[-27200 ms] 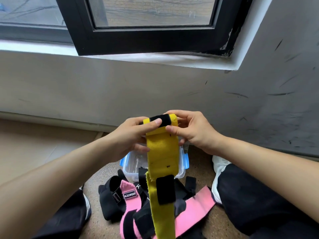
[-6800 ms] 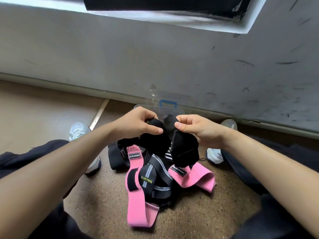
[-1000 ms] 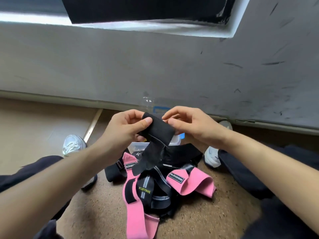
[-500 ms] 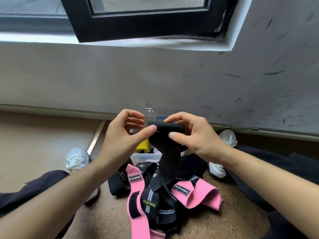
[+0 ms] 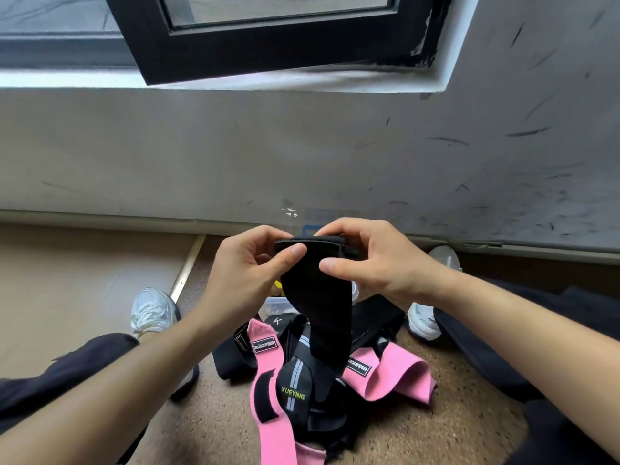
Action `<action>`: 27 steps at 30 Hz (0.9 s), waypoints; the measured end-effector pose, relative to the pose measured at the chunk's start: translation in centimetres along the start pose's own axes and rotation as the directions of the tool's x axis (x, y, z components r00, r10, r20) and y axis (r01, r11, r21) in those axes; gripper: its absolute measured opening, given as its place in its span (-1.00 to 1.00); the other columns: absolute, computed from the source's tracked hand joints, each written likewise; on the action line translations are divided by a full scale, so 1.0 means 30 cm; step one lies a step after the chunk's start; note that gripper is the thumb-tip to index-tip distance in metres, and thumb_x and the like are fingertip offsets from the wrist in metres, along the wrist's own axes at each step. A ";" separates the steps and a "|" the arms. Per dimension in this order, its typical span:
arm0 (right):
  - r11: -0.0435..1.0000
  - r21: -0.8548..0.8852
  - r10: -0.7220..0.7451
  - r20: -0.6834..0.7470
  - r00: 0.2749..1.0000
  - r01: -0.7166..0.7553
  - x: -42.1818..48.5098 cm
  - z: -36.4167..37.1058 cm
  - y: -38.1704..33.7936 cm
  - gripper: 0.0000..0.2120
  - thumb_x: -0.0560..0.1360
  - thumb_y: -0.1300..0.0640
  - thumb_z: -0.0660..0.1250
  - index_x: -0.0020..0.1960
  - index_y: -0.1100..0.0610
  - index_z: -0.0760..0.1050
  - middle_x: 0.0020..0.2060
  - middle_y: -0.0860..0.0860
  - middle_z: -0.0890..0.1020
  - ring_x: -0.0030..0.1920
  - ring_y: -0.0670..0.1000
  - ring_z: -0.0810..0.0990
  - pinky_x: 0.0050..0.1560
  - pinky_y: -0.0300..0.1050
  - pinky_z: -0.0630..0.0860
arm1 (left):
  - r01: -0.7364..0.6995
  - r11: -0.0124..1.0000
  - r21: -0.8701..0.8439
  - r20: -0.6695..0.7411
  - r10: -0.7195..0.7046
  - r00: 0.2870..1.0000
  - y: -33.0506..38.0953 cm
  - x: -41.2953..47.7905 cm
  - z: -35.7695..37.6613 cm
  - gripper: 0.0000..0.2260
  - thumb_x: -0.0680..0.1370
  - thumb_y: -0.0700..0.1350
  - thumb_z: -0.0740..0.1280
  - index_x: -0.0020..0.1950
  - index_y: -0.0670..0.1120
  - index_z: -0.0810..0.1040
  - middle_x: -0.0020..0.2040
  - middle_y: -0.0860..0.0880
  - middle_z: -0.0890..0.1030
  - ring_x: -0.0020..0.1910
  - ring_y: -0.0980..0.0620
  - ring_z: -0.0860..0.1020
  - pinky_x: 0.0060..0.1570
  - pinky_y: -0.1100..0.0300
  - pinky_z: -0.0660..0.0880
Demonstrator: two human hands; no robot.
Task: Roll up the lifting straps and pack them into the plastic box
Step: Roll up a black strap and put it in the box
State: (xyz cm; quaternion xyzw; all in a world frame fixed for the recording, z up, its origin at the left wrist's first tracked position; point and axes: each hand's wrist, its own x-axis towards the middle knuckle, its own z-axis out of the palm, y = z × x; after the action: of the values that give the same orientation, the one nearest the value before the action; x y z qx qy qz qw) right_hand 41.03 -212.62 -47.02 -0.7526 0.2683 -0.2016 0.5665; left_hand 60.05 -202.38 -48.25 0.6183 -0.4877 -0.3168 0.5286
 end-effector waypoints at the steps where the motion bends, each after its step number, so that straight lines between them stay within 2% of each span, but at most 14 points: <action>1: 1.000 0.010 -0.002 -0.034 0.999 0.003 -0.002 0.003 0.000 -0.80 0.54 0.21 0.46 0.14 0.12 0.58 -0.15 0.17 0.65 -0.31 0.07 0.56 -0.32 0.08 0.61 | 0.003 1.000 0.013 -0.017 -0.003 1.000 0.000 0.001 0.002 -0.96 0.54 -0.18 0.48 -0.10 -0.10 0.66 -0.33 0.02 0.64 -0.42 0.15 0.56 -0.48 0.29 0.47; 3: 1.000 0.027 0.004 -0.096 0.995 -0.002 -0.002 0.005 -0.001 -0.87 0.58 0.25 0.41 0.11 0.13 0.58 -0.18 0.17 0.63 -0.44 0.12 0.50 -0.44 -0.02 0.57 | 0.012 0.999 0.034 -0.034 -0.011 0.999 0.004 0.002 0.008 -0.93 0.54 -0.15 0.49 -0.12 -0.10 0.65 -0.34 -0.06 0.61 -0.42 0.14 0.53 -0.51 0.24 0.46; 5: 0.998 0.063 0.034 -0.130 0.991 -0.026 0.000 0.004 -0.001 -0.91 0.60 0.26 0.37 0.09 0.16 0.60 -0.15 0.21 0.63 -0.49 0.10 0.53 -0.46 -0.03 0.59 | 0.023 0.999 0.048 -0.035 -0.021 0.999 0.007 0.003 0.014 -0.90 0.54 -0.15 0.49 -0.14 -0.12 0.63 -0.33 -0.12 0.60 -0.42 0.13 0.51 -0.52 0.22 0.47; 8: 0.987 0.156 0.071 -0.130 0.989 -0.051 0.001 0.005 -0.002 -0.89 0.62 0.29 0.34 0.09 0.20 0.63 -0.13 0.21 0.64 -0.52 0.03 0.54 -0.47 -0.08 0.61 | 0.051 0.998 0.023 -0.003 -0.051 0.999 0.012 0.002 0.015 -0.91 0.56 -0.18 0.47 -0.11 -0.14 0.61 -0.24 -0.23 0.64 -0.33 0.05 0.59 -0.48 0.20 0.54; 11: 0.987 0.160 0.039 -0.165 0.986 -0.012 -0.002 0.009 0.002 -0.82 0.59 0.33 0.37 0.11 0.15 0.68 -0.08 0.22 0.71 -0.52 0.09 0.57 -0.44 -0.08 0.63 | 0.112 0.991 -0.066 0.077 -0.107 0.991 0.020 -0.004 0.013 -0.96 0.60 -0.21 0.41 0.03 -0.16 0.61 -0.20 -0.08 0.69 -0.23 0.06 0.67 -0.39 0.16 0.63; 13: 0.989 0.141 -0.006 -0.201 0.980 0.034 -0.001 0.008 0.005 -0.76 0.55 0.39 0.38 0.05 0.11 0.71 -0.13 0.17 0.74 -0.53 0.05 0.58 -0.44 -0.17 0.58 | 0.166 0.976 -0.139 0.142 -0.146 0.979 0.026 -0.007 0.013 -0.89 0.61 -0.24 0.38 0.11 -0.14 0.65 -0.15 -0.03 0.71 -0.17 0.09 0.68 -0.35 0.20 0.63; 15: 0.990 0.130 -0.032 -0.217 0.976 0.062 0.003 0.009 0.012 -0.71 0.53 0.46 0.37 -0.01 0.11 0.72 -0.15 0.09 0.76 -0.51 0.01 0.60 -0.43 -0.23 0.56 | 0.222 0.953 -0.205 0.174 -0.188 0.967 0.033 -0.007 0.009 -0.87 0.61 -0.21 0.37 0.11 -0.13 0.69 -0.14 -0.03 0.72 -0.16 0.10 0.67 -0.35 0.23 0.61; 17: 0.991 0.105 -0.060 -0.220 0.974 0.084 0.005 0.014 0.023 -0.70 0.53 0.48 0.36 -0.04 0.12 0.72 -0.13 0.07 0.77 -0.40 0.09 0.66 -0.38 -0.20 0.61 | 0.253 0.940 -0.228 0.176 -0.216 0.960 0.033 -0.003 0.003 -0.87 0.61 -0.17 0.38 0.09 -0.13 0.71 -0.12 -0.06 0.72 -0.19 0.10 0.66 -0.35 0.25 0.59; 19: 0.994 0.059 -0.078 -0.215 0.974 0.093 0.006 0.021 0.027 -0.71 0.53 0.46 0.37 -0.04 0.12 0.73 -0.13 0.05 0.77 -0.31 0.25 0.68 -0.33 -0.13 0.64 | 0.253 0.943 -0.215 0.169 -0.220 0.961 0.027 -0.004 -0.001 -0.88 0.59 -0.20 0.41 0.08 -0.11 0.71 -0.12 -0.11 0.72 -0.24 0.08 0.64 -0.35 0.26 0.56; 20: 0.995 0.045 -0.077 -0.205 0.976 0.088 0.007 0.021 0.028 -0.71 0.53 0.46 0.37 -0.04 0.11 0.73 -0.13 0.04 0.76 -0.31 0.26 0.68 -0.33 -0.13 0.63 | 0.246 0.948 -0.203 0.164 -0.215 0.963 0.023 -0.005 -0.001 -0.88 0.59 -0.23 0.41 0.09 -0.10 0.71 -0.12 -0.14 0.71 -0.26 0.09 0.62 -0.36 0.28 0.55; 23: 0.998 0.034 -0.050 -0.175 0.983 0.057 0.009 0.013 0.024 -0.64 0.49 0.53 0.35 -0.04 0.11 0.74 -0.17 0.10 0.76 -0.43 0.11 0.62 -0.35 -0.19 0.56 | 0.221 0.958 -0.181 0.159 -0.194 0.968 0.016 -0.012 0.001 -0.86 0.59 -0.27 0.41 0.09 -0.10 0.70 -0.12 -0.14 0.70 -0.29 0.13 0.60 -0.40 0.30 0.51; 27: 0.997 0.029 -0.059 -0.202 0.978 0.066 0.004 0.012 0.026 -0.61 0.44 0.54 0.34 -0.02 0.11 0.75 -0.22 0.04 0.74 -0.44 0.10 0.60 -0.33 -0.15 0.54 | 0.175 0.972 -0.160 0.178 -0.146 0.973 0.013 -0.009 -0.003 -0.80 0.53 -0.30 0.46 0.13 -0.13 0.69 -0.08 -0.17 0.73 -0.24 0.09 0.64 -0.37 0.29 0.52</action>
State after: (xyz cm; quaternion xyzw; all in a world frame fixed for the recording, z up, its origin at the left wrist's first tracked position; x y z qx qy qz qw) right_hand 41.21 -212.59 -47.87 -0.7262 0.2967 -0.2990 0.5433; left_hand 59.94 -202.08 -47.90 0.5788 -0.4486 -0.4500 0.5111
